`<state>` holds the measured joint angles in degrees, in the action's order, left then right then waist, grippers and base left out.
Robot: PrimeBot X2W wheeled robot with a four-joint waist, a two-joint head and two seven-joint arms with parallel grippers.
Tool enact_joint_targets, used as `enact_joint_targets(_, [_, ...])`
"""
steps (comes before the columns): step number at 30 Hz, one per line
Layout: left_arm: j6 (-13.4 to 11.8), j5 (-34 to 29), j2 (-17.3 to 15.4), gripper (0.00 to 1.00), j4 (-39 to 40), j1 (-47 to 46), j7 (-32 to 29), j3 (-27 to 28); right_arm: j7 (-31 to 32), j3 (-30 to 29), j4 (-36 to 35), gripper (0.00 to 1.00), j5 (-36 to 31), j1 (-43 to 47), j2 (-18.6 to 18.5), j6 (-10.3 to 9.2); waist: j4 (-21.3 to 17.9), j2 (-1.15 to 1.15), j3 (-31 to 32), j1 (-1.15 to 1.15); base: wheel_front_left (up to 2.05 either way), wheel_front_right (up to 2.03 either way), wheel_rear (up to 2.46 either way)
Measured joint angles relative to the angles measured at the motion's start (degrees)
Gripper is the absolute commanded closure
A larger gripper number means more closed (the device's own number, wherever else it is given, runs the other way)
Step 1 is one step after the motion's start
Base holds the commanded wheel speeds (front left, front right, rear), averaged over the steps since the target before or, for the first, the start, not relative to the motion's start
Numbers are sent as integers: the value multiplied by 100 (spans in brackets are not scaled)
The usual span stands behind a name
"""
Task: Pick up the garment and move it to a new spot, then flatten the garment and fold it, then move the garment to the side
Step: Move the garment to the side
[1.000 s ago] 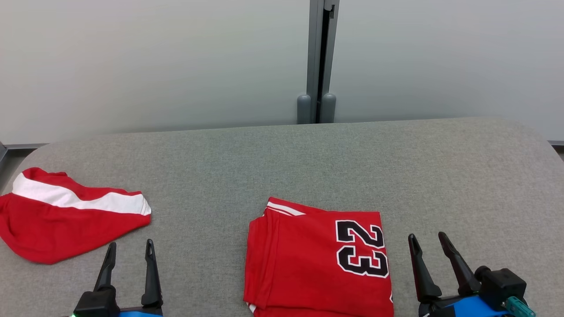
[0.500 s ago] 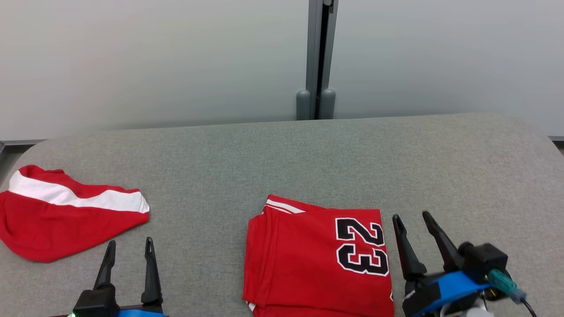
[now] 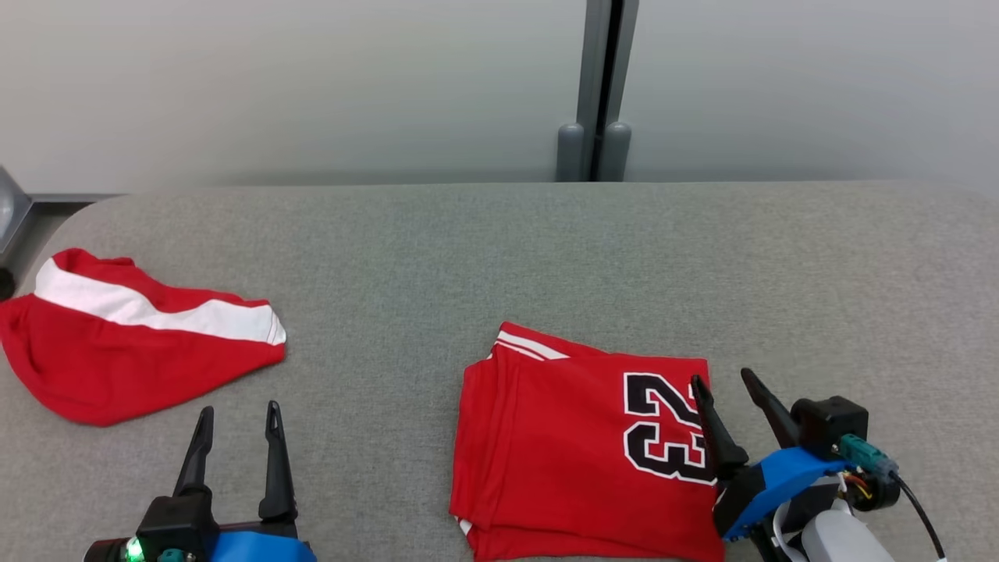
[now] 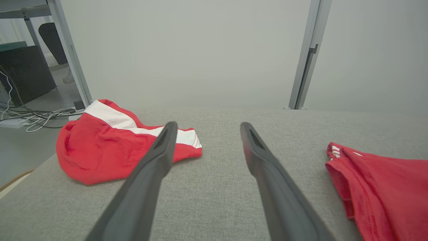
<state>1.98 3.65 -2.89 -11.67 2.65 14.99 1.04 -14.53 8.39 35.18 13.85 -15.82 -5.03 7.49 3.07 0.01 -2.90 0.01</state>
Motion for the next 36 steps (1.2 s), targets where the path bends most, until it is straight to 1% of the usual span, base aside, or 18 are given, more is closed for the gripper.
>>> enact_joint_targets(3, [-2,33,-1,0,-3,-65,0,-4,-18,35,443,0,67,-90,-25,0,73,0,-103,0,0,0,0])
enact_joint_targets(4, [-12,40,0,0,-7,-80,0,-12,-26,78,693,0,143,-160,-25,0,113,0,-165,0,0,0,0])
enact_joint_targets(10, [-51,86,-1,0,-16,-145,0,-57,-38,240,1296,0,290,-260,-8,0,183,0,-273,0,0,0,0])
enact_joint_targets(18, [-89,99,0,0,-27,-250,0,-146,-63,312,1634,0,407,-383,23,0,231,0,-362,0,0,0,0])
enact_joint_targets(21, [-97,101,0,0,-38,-269,0,-160,-77,449,1763,0,552,-445,56,-1,243,-1,-376,0,0,0,0])
enact_joint_targets(22, [-103,115,0,0,-43,-270,0,-170,-78,503,1795,15,621,-458,59,-1,249,-1,-378,0,0,0,0])
enact_joint_targets(23, [-109,133,0,0,-48,-271,0,-178,-90,571,1837,88,670,-475,66,-1,255,-1,-381,-1,0,0,0])
enact_joint_targets(24, [-120,136,0,0,-53,-272,0,-182,-93,625,1885,100,720,-498,73,-2,260,-1,-382,-1,0,0,0])
enact_joint_targets(28, [-146,156,0,0,-56,-272,0,-191,-83,701,1836,100,853,-523,70,0,260,-1,-389,-1,0,0,0])
enact_joint_targets(31, [-156,189,0,0,-34,-272,0,-181,-62,657,1641,100,869,-528,-26,0,226,-1,-397,0,0,0,0])
enact_joint_targets(36, [-174,197,0,0,29,-271,0,-221,-59,583,1366,100,873,-590,-204,0,6,-1,-460,0,0,0,0])
